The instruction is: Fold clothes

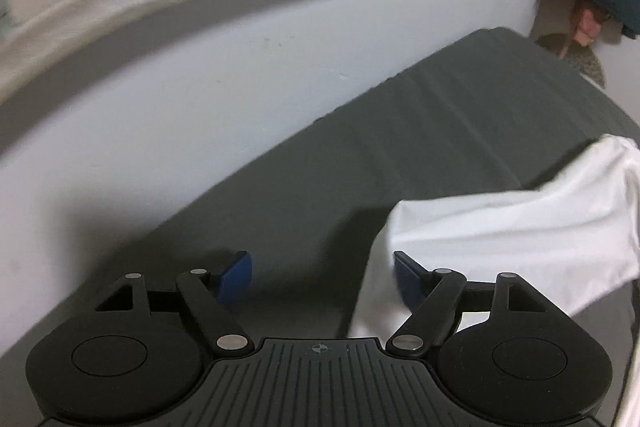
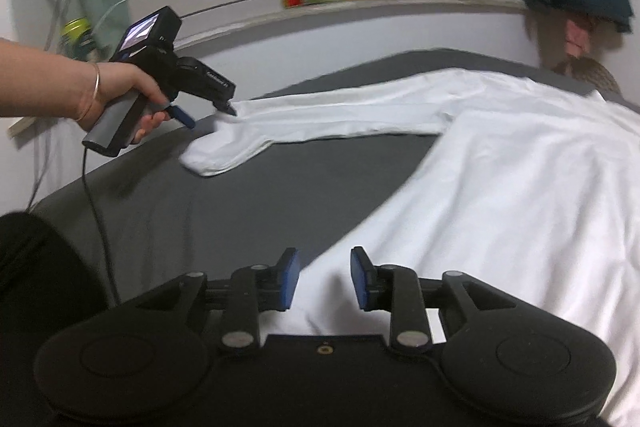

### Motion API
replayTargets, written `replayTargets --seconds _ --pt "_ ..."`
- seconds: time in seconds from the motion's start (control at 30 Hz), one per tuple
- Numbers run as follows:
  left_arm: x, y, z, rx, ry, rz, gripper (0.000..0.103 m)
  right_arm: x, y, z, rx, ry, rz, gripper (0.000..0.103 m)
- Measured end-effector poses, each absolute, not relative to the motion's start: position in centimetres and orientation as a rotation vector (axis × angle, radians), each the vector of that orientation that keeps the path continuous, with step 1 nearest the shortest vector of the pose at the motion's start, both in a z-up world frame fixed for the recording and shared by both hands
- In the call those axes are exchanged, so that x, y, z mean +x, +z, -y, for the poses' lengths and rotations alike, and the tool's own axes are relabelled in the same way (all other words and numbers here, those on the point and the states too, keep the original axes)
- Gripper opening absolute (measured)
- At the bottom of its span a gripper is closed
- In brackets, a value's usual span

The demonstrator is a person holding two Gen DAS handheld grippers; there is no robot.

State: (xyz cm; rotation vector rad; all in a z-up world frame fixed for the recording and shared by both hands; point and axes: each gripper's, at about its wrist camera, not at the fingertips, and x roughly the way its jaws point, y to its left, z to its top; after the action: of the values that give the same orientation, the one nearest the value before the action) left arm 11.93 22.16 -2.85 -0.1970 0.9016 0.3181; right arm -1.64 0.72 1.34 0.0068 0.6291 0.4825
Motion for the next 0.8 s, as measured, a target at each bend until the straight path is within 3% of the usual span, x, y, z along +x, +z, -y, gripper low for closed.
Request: replayTargets --seconds 0.23,0.4,0.57,0.7,0.8 --pt "6.7 -2.5 -22.3 -0.262 0.179 -0.86 0.077 -2.8 1.9 -1.8 -0.058 0.53 -0.603 0.037" --pt "4.4 -1.4 -17.2 0.046 0.053 -0.754 0.077 -3.3 2.1 -2.4 -0.094 0.548 -0.591 0.038" --pt "3.7 -2.7 -11.3 0.372 -0.123 -0.792 0.077 -3.9 2.3 -3.0 -0.13 0.565 -0.579 0.039" --pt "4.3 -3.6 -11.6 0.31 -0.123 -0.826 0.076 -3.8 2.4 -3.0 -0.135 0.563 -0.573 0.039" --pt "4.1 -4.0 -13.2 0.19 -0.085 -0.809 0.031 -3.7 2.3 -2.9 -0.135 0.559 -0.57 0.04"
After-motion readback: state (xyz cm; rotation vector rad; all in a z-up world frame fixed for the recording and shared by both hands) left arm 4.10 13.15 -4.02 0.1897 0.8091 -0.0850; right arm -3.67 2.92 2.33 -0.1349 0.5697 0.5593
